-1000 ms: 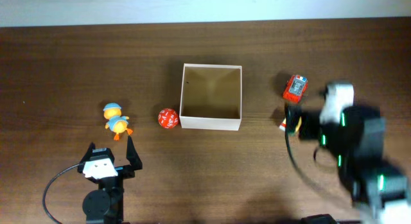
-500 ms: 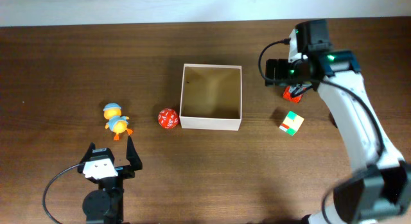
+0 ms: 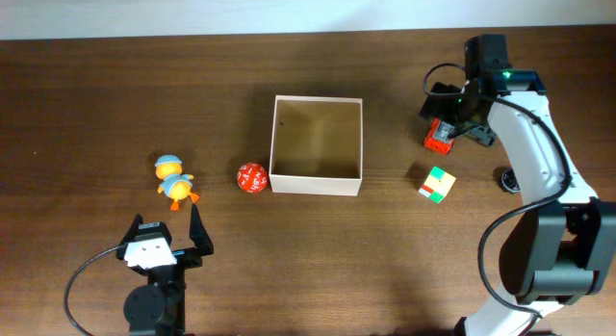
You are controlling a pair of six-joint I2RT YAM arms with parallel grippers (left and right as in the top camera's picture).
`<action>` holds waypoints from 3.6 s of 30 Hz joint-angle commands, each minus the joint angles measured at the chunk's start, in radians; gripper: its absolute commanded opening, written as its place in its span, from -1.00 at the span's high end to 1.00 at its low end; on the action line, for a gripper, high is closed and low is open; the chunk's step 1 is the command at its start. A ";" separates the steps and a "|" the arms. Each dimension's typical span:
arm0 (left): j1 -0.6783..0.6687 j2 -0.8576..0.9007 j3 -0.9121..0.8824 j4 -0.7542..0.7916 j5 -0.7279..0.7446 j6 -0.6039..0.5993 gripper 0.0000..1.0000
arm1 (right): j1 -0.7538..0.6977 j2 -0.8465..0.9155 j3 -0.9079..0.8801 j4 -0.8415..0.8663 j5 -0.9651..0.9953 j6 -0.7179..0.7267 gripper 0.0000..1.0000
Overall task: Pack container
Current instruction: 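Move the right gripper over the red toy truck, then lower the right gripper and close it on the red toy truck, then lift the truck and carry it left over the box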
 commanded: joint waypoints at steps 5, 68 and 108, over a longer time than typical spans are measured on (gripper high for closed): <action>0.005 -0.006 -0.006 0.002 0.017 0.016 -0.99 | -0.005 0.098 0.018 0.043 0.023 0.036 -0.99; 0.005 -0.006 -0.006 0.002 0.017 0.016 -0.99 | -0.005 0.278 0.018 0.138 0.050 -0.502 -0.09; 0.005 -0.006 -0.006 0.002 0.017 0.016 -0.99 | -0.003 0.270 0.508 -0.179 -0.568 -0.521 -0.09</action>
